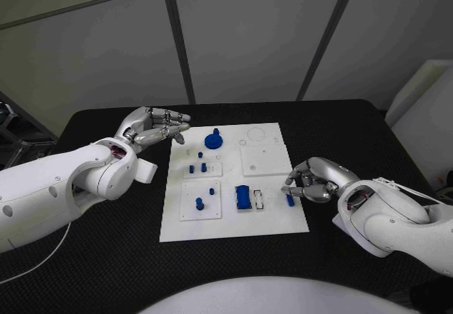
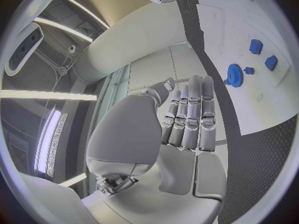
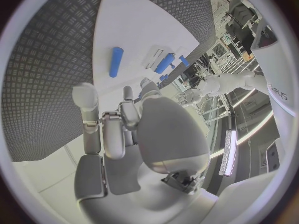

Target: Assemble the parts on the task board

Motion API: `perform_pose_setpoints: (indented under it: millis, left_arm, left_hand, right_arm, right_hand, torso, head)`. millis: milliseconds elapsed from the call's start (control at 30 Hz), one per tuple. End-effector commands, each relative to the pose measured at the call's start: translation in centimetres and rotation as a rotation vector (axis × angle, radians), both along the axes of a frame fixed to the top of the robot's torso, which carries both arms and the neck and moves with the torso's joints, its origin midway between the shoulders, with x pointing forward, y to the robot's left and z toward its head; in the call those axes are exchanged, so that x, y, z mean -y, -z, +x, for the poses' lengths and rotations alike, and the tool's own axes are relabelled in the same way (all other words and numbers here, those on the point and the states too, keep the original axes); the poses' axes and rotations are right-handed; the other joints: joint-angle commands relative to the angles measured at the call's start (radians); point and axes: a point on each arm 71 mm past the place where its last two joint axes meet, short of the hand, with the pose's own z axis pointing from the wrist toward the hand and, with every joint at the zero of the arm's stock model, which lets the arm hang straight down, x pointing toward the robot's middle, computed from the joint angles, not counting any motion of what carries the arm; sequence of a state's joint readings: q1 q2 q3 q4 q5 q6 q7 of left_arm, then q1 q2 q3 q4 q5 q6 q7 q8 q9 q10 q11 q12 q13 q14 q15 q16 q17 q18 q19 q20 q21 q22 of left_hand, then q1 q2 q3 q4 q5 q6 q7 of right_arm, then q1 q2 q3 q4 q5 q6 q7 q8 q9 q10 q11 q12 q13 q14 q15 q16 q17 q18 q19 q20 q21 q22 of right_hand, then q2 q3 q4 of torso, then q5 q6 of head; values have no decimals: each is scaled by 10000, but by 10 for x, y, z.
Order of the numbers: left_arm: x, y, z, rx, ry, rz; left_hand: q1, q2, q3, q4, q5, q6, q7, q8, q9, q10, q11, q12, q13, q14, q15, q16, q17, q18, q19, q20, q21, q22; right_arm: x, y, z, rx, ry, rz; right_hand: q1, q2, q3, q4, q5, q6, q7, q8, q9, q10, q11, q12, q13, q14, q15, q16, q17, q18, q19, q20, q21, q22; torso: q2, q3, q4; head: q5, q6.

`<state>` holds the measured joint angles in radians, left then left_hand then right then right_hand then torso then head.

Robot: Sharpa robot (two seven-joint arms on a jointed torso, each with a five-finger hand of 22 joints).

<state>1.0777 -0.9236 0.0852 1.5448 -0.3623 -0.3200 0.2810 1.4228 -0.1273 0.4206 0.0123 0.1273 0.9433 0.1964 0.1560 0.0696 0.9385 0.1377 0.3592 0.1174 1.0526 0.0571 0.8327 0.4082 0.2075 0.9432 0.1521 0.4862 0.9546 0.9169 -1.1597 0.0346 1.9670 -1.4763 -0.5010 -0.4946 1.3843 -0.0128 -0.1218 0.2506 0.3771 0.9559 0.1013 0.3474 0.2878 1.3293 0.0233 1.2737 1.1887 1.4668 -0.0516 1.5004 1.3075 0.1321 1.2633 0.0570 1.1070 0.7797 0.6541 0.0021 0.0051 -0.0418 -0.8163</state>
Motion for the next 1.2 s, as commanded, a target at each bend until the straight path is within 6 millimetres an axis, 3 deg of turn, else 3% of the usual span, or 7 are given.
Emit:
perform_pose_setpoints:
  millis: [33, 333, 500, 833, 1200]
  left_arm:
    - [2, -1, 0, 49, 85, -58]
    - [2, -1, 0, 58, 93, -66]
    - [2, -1, -1, 58, 96, -67]
    - [1, -1, -1, 56, 86, -60]
    - [1, -1, 0, 44, 88, -58]
  left_hand:
    - [1, 65, 15, -48, -15, -34, 38, 37, -3, -89, 7, 32, -16, -48, 22, -50, -12, -267, 25, 46, -32, -11]
    - [1, 65, 15, -48, -15, -34, 38, 37, -3, -89, 7, 32, -16, -48, 22, -50, -12, -267, 25, 46, -32, -11]
    - [1, 65, 15, -48, -15, -34, 38, 37, -3, -89, 7, 32, -16, -48, 22, -50, -12, -267, 25, 46, -32, -11]
    - [1, 65, 15, -48, -15, -34, 38, 37, -3, -89, 7, 32, -16, -48, 22, -50, -12, -267, 25, 46, -32, -11]
    - [8, 82, 20, -55, -16, -33, 39, 46, -2, -94, 8, 51, -18, -48, 22, -51, -18, -268, 28, 45, -33, -7]
  right_arm:
    - [2, -3, 0, 312, -310, -159]
    - [11, 7, 4, -201, -45, -1464]
    - [11, 10, 6, -442, -15, -1848]
    - [9, 16, 9, -665, -37, -2390]
    - [1, 21, 14, -792, -209, -2549]
  right_hand:
    - [41, -29, -80, 108, 39, 242, -44, -104, -106, 89, -57, -21, 20, 768, 12, -48, 1428, 55, 0, 30, -16, 15]
    - [-403, -208, -565, 396, 1, 636, -101, -314, -267, 42, -97, -202, -120, 770, -24, -60, 1423, 60, -6, -12, -53, -20]
    - [-495, -220, -670, 391, 7, 770, -141, -297, -242, 45, -126, -218, -118, 775, -44, -50, 1442, 62, -5, -26, -62, -22]
    - [-511, -283, -744, 371, -39, 802, -155, -301, -227, 33, -138, -240, -131, 774, -55, -53, 1442, 65, -11, -37, -76, -36]
    - [-460, -292, -760, 346, -51, 827, -168, -296, -213, 33, -148, -239, -119, 772, -62, -60, 1432, 67, -19, -45, -91, -52]
  torso:
    - [2, -6, 7]
    - [9, -3, 1]
    - [6, -22, 34]
    - [15, -1, 14]
    - [16, -7, 46]
  head:
    - [-75, 28]
    - [-181, 11]
    - [-224, 10]
    - [-219, -21]
    - [-218, -57]
